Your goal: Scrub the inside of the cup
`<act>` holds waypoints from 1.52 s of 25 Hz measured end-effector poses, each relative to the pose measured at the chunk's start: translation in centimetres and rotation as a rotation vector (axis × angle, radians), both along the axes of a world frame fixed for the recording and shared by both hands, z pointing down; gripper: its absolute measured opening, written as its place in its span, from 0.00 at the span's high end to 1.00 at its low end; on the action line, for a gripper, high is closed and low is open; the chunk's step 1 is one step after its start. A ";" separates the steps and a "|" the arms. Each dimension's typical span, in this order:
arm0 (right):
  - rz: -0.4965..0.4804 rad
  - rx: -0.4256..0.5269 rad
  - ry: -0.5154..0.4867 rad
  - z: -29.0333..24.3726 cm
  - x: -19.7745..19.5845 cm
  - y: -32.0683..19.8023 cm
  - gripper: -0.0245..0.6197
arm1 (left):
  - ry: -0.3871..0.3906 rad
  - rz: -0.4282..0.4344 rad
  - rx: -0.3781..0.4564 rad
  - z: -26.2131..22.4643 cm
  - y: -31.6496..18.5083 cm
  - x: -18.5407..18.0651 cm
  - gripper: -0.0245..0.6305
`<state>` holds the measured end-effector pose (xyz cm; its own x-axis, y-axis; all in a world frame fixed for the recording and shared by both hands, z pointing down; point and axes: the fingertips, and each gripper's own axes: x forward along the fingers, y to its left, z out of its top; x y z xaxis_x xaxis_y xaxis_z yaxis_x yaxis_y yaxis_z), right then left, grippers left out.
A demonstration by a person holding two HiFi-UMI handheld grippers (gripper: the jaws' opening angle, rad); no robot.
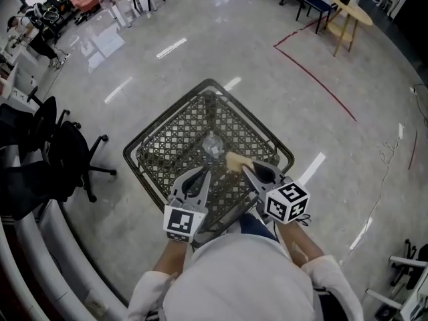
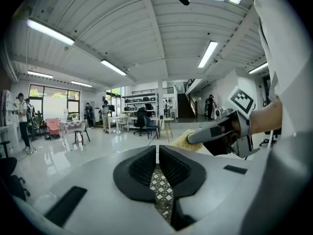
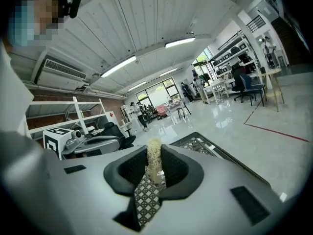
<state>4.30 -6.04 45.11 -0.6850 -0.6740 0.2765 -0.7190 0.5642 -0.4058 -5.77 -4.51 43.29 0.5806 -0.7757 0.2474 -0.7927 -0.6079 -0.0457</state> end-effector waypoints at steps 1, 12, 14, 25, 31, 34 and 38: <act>0.002 0.005 0.004 0.0 -0.1 0.1 0.82 | 0.002 0.004 -0.004 0.0 0.3 0.0 0.89; 0.027 0.072 0.083 -0.3 -0.5 1.4 0.82 | 0.026 -0.003 -0.020 -1.0 2.0 -0.9 0.91; 0.031 0.090 0.109 -0.3 -0.4 1.7 0.82 | 0.028 -0.008 -0.021 -1.1 2.4 -1.1 0.91; 0.046 0.150 0.170 -0.5 -0.9 4.0 0.82 | 0.044 -0.016 -0.024 -1.1 4.2 -2.1 0.92; 0.066 0.209 0.208 -0.9 -1.3 4.3 0.82 | 0.045 -0.011 -0.027 -0.6 4.6 -2.5 0.92; 0.074 0.228 0.221 -1.2 -1.1 4.2 0.82 | 0.047 -0.014 -0.027 -0.8 4.5 -2.5 0.92; 0.067 0.224 0.230 -0.8 -1.4 4.4 0.82 | 0.049 -0.011 -0.026 -0.9 4.6 -2.6 0.92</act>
<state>2.93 -1.60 44.34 -0.5738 -0.7771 0.2584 -0.8160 0.5695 -0.0992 -8.32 0.13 42.42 0.5837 -0.7760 0.2390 -0.8004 -0.5994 0.0089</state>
